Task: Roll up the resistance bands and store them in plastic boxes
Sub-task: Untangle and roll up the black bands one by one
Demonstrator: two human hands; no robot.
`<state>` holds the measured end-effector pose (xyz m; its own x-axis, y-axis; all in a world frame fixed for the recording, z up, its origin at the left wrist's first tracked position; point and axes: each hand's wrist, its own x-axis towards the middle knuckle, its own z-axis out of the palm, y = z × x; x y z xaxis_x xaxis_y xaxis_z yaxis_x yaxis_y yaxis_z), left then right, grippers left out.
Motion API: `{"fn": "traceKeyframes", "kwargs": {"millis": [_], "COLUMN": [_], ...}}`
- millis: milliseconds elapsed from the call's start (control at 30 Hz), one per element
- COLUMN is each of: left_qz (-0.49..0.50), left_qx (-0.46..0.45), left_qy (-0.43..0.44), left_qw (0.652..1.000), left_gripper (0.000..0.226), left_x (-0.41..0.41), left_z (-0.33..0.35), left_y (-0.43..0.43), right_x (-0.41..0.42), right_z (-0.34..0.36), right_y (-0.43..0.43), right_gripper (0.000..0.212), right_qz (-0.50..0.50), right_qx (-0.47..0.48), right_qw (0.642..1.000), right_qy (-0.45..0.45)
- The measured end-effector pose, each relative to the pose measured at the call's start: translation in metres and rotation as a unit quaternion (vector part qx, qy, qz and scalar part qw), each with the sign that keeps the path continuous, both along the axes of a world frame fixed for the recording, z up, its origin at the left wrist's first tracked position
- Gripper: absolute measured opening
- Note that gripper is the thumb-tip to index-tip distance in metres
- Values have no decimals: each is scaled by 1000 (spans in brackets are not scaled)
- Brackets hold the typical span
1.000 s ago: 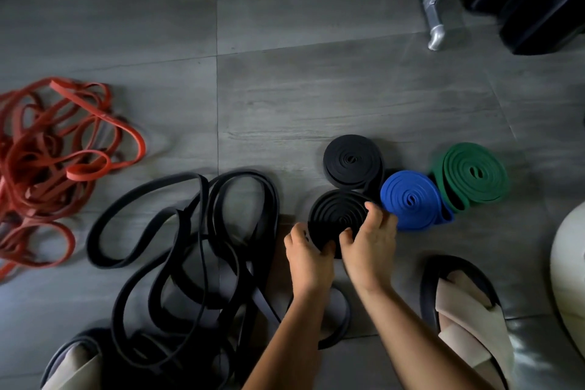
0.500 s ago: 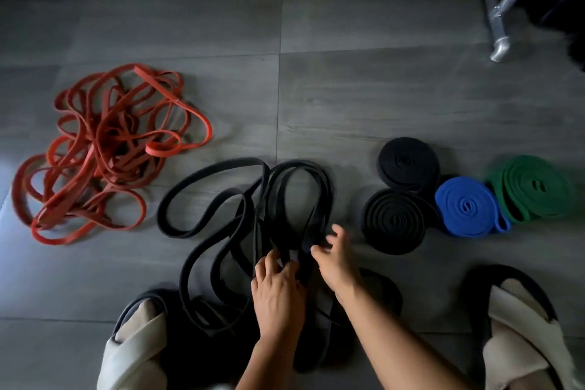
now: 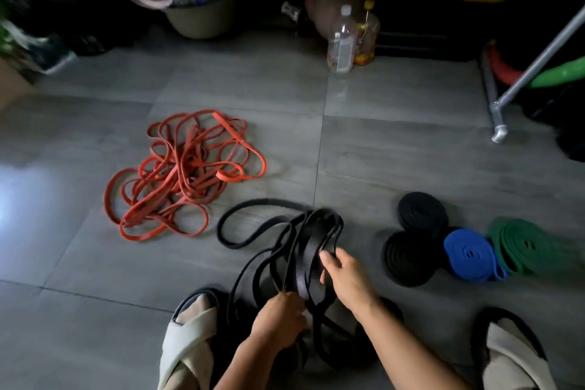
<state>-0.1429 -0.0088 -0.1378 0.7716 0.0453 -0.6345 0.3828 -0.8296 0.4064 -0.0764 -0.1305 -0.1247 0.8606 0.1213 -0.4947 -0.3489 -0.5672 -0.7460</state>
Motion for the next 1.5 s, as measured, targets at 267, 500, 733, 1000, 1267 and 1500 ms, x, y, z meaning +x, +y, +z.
{"fn": "traceKeyframes", "kwargs": {"millis": [267, 500, 733, 1000, 1267, 1500], "left_qz": [65, -10, 138, 57, 107, 218], "left_qx": [-44, -181, -402, -431, -484, -488], "left_qy": [-172, -253, -364, -292, -219, -223], "left_qw": [982, 950, 829, 852, 841, 816], "left_gripper": [20, 55, 28, 20, 20, 5], "left_x": [21, 2, -24, -18, -1, 2], "left_z": [134, 254, 328, 320, 317, 310], "left_y": [28, 2, -17, -22, -22, -32], "right_x": [-12, -27, -41, -62, -44, -47], "right_z": [133, 269, 340, 296, 283, 278], "right_y": [-22, -45, -67, -78, -68, -72], "right_gripper": [34, 26, 15, 29, 15, 30], "right_qz": [210, 234, 192, 195, 189, 183], "right_qx": [-121, 103, 219, 244, 116, 59], "right_qw": [961, 954, 929, 936, 944, 942], "right_qy": [-133, -154, -227, -165, -246, -274]}}
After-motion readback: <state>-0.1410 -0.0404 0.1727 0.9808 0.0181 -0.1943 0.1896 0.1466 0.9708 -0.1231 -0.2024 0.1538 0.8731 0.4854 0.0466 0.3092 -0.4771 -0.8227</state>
